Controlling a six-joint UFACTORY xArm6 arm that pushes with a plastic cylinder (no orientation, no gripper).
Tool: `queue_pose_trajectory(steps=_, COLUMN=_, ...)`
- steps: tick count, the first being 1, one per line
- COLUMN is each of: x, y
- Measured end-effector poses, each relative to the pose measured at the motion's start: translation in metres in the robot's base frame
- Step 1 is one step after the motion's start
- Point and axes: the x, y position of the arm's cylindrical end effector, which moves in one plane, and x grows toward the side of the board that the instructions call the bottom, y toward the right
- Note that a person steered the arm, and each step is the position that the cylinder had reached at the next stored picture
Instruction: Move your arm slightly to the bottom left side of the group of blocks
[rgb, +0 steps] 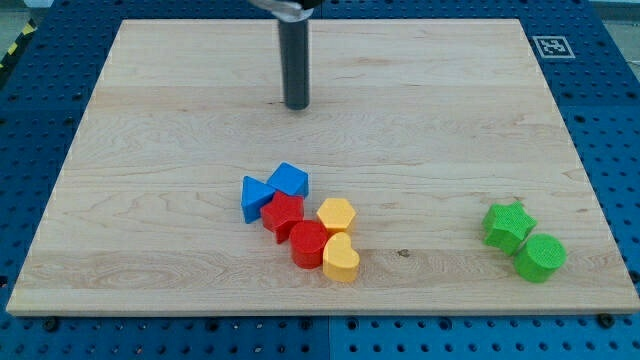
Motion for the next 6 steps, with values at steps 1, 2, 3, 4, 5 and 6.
queue_pose_trajectory(steps=1, x=0.039, y=-0.069)
queue_pose_trajectory(steps=2, x=0.089, y=-0.134)
queue_pose_trajectory(steps=3, x=0.152, y=-0.138)
queue_pose_trajectory(steps=4, x=0.209, y=-0.090)
queue_pose_trajectory(steps=5, x=0.231, y=-0.040)
queue_pose_trajectory(steps=6, x=0.232, y=-0.007)
